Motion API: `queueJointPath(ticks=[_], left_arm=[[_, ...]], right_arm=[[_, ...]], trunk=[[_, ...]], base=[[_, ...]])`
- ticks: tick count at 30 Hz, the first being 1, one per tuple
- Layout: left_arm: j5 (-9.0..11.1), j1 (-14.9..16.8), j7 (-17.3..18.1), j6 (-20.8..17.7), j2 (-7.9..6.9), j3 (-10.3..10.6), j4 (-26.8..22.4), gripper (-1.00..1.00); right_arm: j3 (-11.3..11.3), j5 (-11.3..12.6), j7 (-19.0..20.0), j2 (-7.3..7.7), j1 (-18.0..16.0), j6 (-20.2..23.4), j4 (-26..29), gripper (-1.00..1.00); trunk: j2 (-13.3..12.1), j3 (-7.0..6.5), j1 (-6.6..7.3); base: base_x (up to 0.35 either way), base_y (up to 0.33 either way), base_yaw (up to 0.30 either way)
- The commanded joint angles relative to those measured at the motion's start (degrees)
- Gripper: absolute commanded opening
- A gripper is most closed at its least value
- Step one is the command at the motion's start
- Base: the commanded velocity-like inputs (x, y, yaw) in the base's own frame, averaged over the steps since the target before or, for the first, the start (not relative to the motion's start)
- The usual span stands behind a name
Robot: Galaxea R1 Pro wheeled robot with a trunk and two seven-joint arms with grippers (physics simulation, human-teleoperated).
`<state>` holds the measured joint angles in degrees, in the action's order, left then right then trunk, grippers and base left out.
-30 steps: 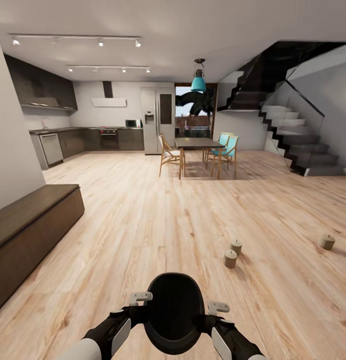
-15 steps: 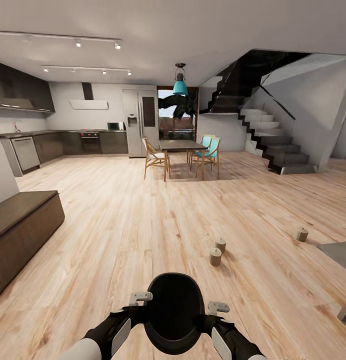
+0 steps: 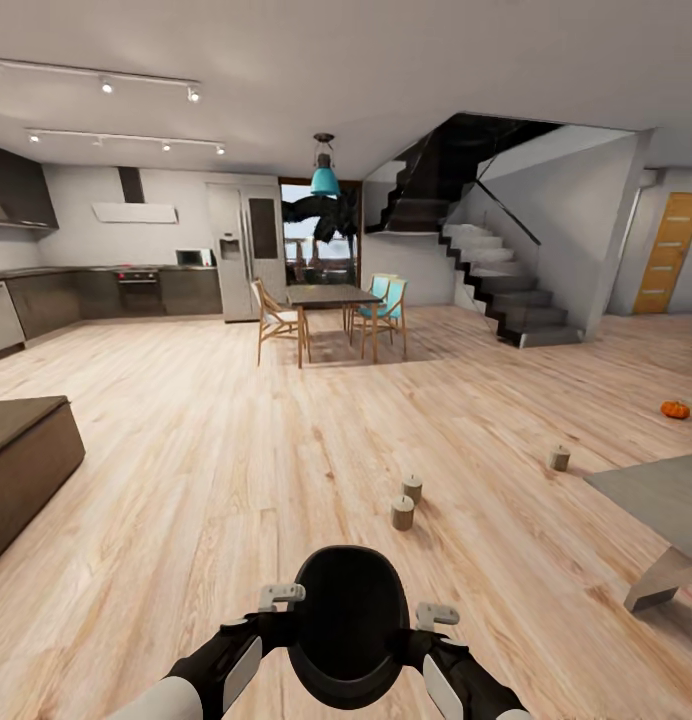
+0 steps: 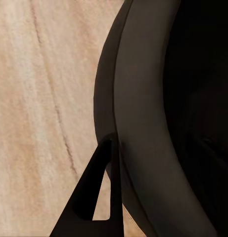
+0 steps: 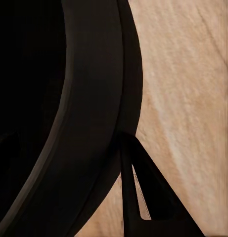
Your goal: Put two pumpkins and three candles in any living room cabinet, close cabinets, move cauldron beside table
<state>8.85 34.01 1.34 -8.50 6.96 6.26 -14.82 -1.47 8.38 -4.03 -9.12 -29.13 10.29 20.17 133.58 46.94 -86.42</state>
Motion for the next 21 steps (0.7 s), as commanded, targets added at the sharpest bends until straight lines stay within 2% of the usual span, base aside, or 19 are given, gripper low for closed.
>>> queueJointPath(ticks=[1, 21], left_arm=[[0.64, 0.00, -0.02, -0.29, -0.02, 0.86, -0.20, -1.00], [0.64, 0.00, -0.02, -0.29, -0.02, 0.86, -0.20, -1.00]], right_arm=[[-0.37, 1.55, 0.17, -0.72, -0.04, 0.26, 0.13, -1.00], [-0.37, 1.55, 0.20, -0.72, -0.02, 0.26, 0.13, -1.00]], trunk=[[0.03, -0.01, 0.02], [0.03, -1.14, 0.02]], base=[[0.000, 0.000, -0.222], [0.000, 0.000, -0.224]])
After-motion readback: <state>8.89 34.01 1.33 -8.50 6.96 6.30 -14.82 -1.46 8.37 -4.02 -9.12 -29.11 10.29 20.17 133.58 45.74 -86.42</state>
